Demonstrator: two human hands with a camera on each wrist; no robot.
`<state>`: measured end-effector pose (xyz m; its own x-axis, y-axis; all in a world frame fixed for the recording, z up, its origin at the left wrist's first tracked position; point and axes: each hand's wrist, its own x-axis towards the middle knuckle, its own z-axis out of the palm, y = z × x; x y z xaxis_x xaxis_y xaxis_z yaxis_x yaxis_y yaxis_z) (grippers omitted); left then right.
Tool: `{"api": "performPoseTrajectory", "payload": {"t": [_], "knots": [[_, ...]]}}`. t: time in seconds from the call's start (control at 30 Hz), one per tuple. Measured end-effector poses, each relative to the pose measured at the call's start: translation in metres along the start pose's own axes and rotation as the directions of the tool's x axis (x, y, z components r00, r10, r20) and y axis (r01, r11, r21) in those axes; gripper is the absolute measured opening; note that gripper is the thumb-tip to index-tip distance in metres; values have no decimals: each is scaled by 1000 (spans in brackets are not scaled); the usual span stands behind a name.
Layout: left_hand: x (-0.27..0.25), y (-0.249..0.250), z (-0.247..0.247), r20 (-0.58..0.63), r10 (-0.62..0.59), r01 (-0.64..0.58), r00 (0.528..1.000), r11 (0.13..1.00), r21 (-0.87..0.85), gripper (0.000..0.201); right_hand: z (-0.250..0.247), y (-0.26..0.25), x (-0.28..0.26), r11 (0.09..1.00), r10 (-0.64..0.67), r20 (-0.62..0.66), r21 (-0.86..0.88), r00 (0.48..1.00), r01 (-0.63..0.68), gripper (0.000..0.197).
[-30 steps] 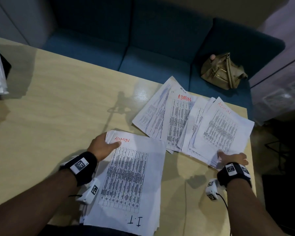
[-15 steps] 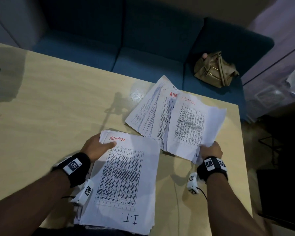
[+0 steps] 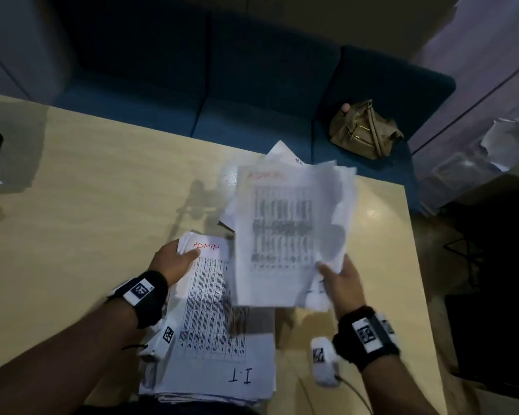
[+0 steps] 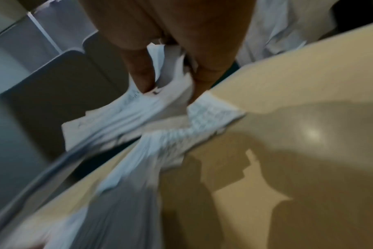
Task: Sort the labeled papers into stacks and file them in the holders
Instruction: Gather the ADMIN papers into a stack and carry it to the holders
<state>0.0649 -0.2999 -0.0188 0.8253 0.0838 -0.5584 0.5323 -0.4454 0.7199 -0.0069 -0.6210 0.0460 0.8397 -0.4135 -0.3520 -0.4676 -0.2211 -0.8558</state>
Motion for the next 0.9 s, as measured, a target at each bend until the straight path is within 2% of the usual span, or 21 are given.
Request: {"api": "performPoseTrajectory", "payload": {"t": [0.07,0.1,0.17,0.2,0.27,0.33,0.37,0.4,0.5,0.57,0.67,0.8,0.9], "knots": [[-4,5,1,-17,6,-6,1000,1000,-13,16,27,-1,-29,1000,15,198,-19,980,-12,52],[-9,8,1,-18,7,-8,1000,998,-65,19,38,2,-40,997,51,278,-64,959,-34,53],[-18,14,0,2,2,-2,1000,983,-184,29,56,7,-55,965,168,328,-248,930,-87,36],[-21,16,-1,15,20,-16,1000,976,-216,43,61,12,-58,941,202,334,-327,921,-88,39],[-22,14,-1,53,78,-68,996,984,-165,59,66,18,-60,893,236,382,-447,894,-45,47],[-18,6,-1,62,121,-119,991,992,-35,65,63,15,-55,817,265,438,-575,859,42,55],[-18,2,-1,63,119,-119,991,993,1,67,61,13,-47,790,268,446,-609,854,70,59],[-18,-2,0,65,113,-114,991,994,1,69,58,10,-38,785,243,426,-614,871,81,62],[-23,-11,1,146,138,-122,980,986,-114,69,56,-7,1,838,165,252,-546,954,-1,82],[-25,-15,2,215,157,-130,964,982,-134,71,63,-18,21,861,152,243,-509,958,-7,86],[-26,-13,4,275,182,-132,944,973,-189,67,87,-28,31,841,129,293,-538,947,52,77],[-27,-5,4,252,251,-192,934,952,-239,71,113,-25,26,762,71,359,-622,931,181,61],[-27,1,1,222,282,-240,934,950,-198,71,112,-23,32,816,67,336,-561,940,142,50]]}}
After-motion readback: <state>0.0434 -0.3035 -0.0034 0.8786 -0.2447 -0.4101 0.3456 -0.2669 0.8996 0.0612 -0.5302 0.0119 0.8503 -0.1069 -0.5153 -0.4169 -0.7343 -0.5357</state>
